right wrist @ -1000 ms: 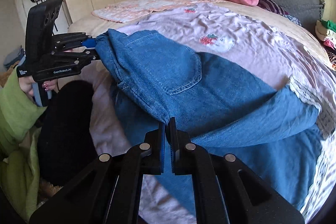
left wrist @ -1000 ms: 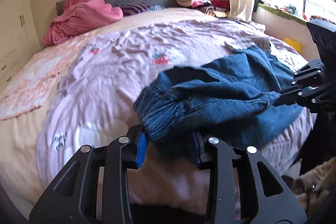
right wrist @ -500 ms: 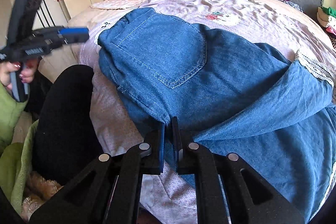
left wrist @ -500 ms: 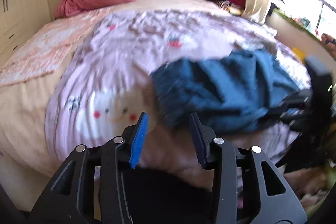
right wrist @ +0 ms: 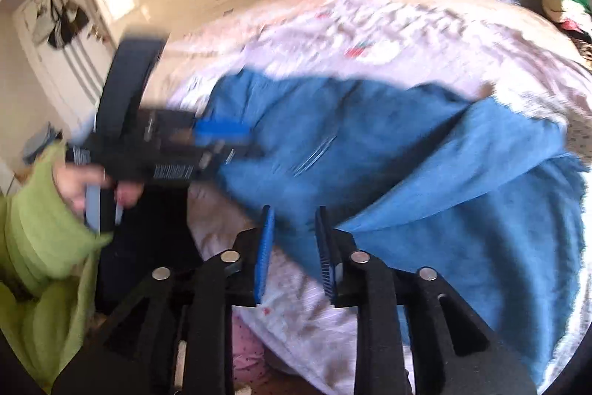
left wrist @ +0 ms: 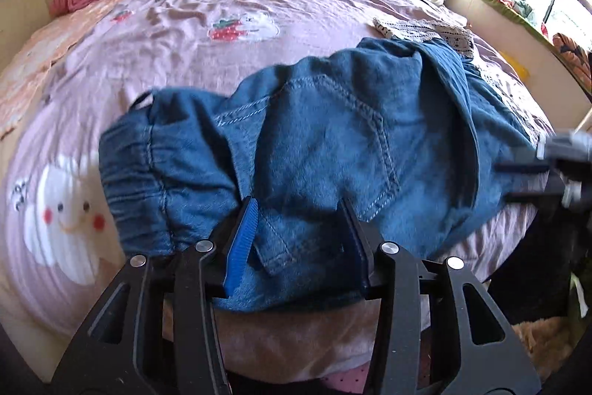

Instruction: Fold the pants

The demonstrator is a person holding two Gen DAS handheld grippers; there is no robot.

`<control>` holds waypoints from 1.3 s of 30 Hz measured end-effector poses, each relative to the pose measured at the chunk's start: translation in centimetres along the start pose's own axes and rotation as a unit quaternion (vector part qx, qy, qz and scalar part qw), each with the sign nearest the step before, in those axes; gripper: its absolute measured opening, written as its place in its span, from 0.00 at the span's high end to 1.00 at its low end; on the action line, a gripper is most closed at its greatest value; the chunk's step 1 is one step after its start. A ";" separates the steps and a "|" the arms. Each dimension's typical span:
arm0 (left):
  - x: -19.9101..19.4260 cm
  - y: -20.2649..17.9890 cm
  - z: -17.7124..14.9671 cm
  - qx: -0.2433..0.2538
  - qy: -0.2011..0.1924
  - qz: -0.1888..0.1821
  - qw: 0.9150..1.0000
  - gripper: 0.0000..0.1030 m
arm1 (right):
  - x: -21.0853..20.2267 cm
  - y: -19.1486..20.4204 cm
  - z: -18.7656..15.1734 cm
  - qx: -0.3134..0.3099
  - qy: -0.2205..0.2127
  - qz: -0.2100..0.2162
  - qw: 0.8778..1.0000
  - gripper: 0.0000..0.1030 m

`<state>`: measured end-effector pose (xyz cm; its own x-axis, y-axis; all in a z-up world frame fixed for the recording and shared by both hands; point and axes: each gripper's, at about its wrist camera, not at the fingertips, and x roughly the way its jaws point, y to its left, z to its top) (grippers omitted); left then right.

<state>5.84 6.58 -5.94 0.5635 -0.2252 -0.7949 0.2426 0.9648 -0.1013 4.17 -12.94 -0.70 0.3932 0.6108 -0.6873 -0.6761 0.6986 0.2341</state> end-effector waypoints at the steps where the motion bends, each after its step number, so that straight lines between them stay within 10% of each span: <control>1: -0.1 0.0 -0.2 0.000 -0.001 0.000 1.000 0.65 | -0.1 -0.5 0.4 0.005 -0.005 -0.006 1.000 0.71; 13: 0.1 0.4 -0.1 -0.005 -0.008 -0.007 1.000 0.64 | 9.0 -3.3 2.1 0.059 0.084 -0.063 0.993 0.57; 23: -2.0 -1.1 0.8 0.000 -0.025 -0.019 1.000 0.49 | 0.8 -5.1 2.0 0.107 0.002 -0.033 0.994 0.47; 39: -1.4 -8.1 5.7 0.027 -0.037 -0.086 0.995 0.28 | -5.5 -11.7 3.2 0.142 -0.069 -0.121 0.980 0.22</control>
<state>7.64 -1.68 -0.61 0.5662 -0.3968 -0.7225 0.3807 0.9033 -0.1977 11.93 -23.30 2.58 0.6144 0.4448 -0.6517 -0.3589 0.8931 0.2712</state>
